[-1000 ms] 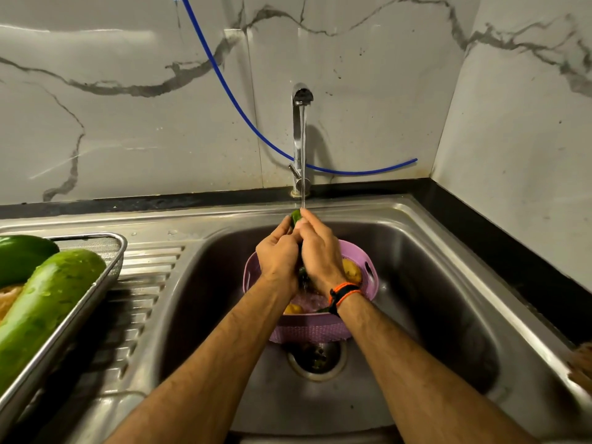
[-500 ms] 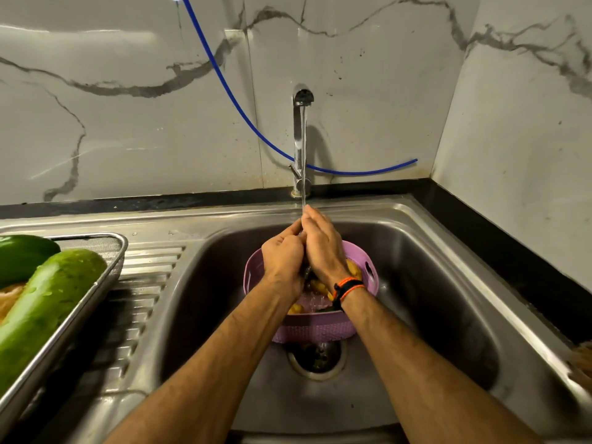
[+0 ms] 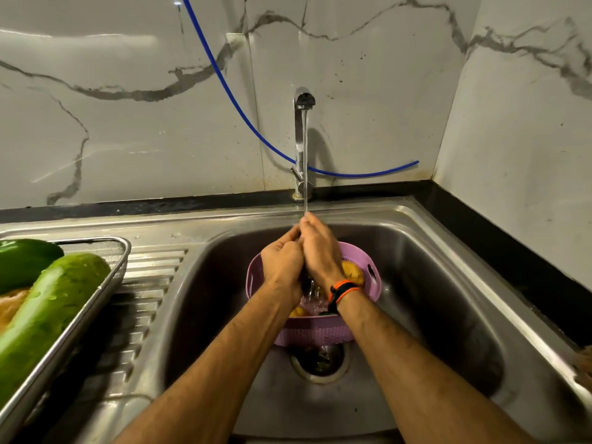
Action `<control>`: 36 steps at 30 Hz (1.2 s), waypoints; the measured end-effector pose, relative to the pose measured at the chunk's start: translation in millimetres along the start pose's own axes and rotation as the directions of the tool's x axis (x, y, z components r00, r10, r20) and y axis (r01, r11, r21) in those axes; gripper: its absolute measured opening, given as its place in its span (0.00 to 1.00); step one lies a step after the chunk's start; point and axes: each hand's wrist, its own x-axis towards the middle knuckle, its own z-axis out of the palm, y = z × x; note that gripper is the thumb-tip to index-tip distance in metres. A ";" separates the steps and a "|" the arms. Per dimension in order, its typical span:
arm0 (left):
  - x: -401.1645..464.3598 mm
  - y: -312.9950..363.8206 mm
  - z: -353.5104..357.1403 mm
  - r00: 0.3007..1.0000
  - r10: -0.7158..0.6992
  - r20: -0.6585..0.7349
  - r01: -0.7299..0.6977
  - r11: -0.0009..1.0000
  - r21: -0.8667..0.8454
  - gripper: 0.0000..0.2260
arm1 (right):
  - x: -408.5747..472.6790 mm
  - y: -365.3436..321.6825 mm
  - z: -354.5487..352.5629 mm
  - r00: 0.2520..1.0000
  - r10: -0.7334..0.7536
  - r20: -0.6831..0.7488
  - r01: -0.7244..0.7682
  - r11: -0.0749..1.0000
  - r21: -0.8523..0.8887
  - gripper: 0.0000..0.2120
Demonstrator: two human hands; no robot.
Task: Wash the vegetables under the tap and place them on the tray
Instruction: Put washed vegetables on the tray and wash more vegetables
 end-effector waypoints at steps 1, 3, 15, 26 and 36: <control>-1.8 -2.0 1.4 1.000 -0.006 0.026 0.006 1.000 0.010 0.10 | 2.2 0.5 -2.2 1.000 0.010 -0.015 -0.009 1.000 0.019 0.21; 1.3 -2.5 3.6 1.000 0.005 0.015 -0.006 1.000 0.026 0.12 | 0.6 2.8 -4.7 1.000 0.004 -0.017 -0.003 1.000 0.030 0.22; 12.2 1.3 -3.2 0.997 0.035 0.076 -0.042 0.995 0.090 0.16 | 3.7 1.5 -13.2 0.999 0.017 0.051 -0.022 0.995 0.101 0.22; 27.5 15.1 -35.3 0.968 0.164 0.188 -0.237 0.843 0.484 0.13 | 18.7 13.4 -28.1 0.979 0.203 -0.012 -0.190 0.937 0.294 0.17; 38.2 17.3 -45.1 0.996 -0.055 -0.068 0.060 0.995 0.073 0.09 | 15.9 10.7 -29.8 0.950 0.311 0.011 -0.261 0.778 0.572 0.16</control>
